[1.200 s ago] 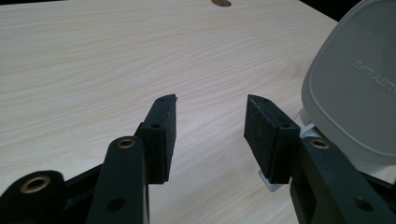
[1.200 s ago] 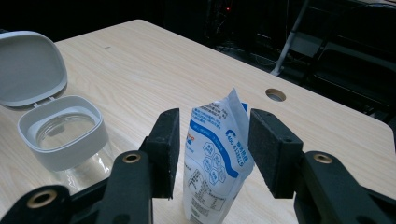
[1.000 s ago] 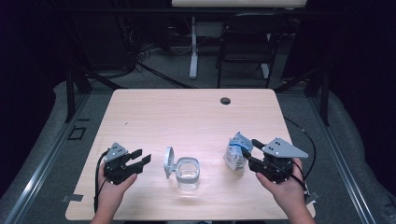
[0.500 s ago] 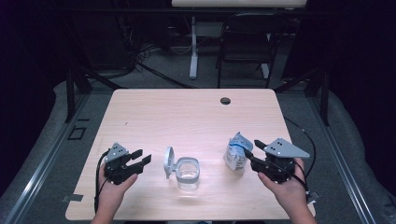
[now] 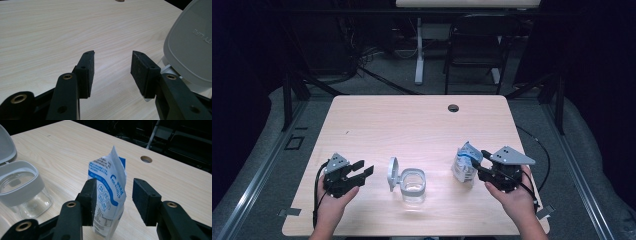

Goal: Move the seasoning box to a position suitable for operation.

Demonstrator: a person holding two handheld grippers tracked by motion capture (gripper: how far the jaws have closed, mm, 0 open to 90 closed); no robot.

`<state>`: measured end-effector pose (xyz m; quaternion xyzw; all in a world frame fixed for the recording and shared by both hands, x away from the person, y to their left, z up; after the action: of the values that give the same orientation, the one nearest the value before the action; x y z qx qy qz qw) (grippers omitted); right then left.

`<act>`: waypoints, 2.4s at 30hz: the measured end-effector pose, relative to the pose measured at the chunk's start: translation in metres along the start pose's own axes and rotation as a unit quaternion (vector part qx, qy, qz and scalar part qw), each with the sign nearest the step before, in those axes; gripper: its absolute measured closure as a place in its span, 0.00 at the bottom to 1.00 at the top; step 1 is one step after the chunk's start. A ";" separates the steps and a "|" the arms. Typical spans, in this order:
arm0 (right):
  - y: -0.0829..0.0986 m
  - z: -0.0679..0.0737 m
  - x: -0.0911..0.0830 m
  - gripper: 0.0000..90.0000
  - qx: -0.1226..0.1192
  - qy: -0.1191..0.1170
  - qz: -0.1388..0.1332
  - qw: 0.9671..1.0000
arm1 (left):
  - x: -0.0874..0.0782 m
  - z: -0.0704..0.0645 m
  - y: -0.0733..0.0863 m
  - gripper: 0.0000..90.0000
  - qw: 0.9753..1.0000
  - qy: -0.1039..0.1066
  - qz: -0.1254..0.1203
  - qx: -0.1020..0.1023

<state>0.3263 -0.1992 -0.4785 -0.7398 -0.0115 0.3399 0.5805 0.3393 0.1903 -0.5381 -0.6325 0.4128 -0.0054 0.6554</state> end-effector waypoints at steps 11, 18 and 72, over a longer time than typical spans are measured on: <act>0.011 0.002 0.016 0.57 0.008 -0.006 0.005 1.000 | -0.001 0.002 0.000 0.60 1.000 -0.001 0.000 -0.003; 0.017 0.003 0.025 0.55 0.012 -0.011 0.008 1.000 | -0.001 0.003 0.000 0.60 1.000 -0.003 -0.002 -0.004; 0.021 0.025 0.012 1.00 -0.031 -0.038 0.015 0.999 | -0.001 0.004 0.001 0.62 1.000 -0.002 -0.001 -0.002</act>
<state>0.3144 -0.1796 -0.5045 -0.7443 -0.0327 0.3757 0.5512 0.3405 0.1940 -0.5393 -0.6344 0.4112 -0.0035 0.6546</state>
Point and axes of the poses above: each handheld gripper's, and its own axes: x roughly forward along the jaws, y roughly out of its underside, z roughly to its left, the point moved 6 cm from there along x, roughly forward along the jaws, and after that the axes turned 1 degree about z, right-handed, at the moved point
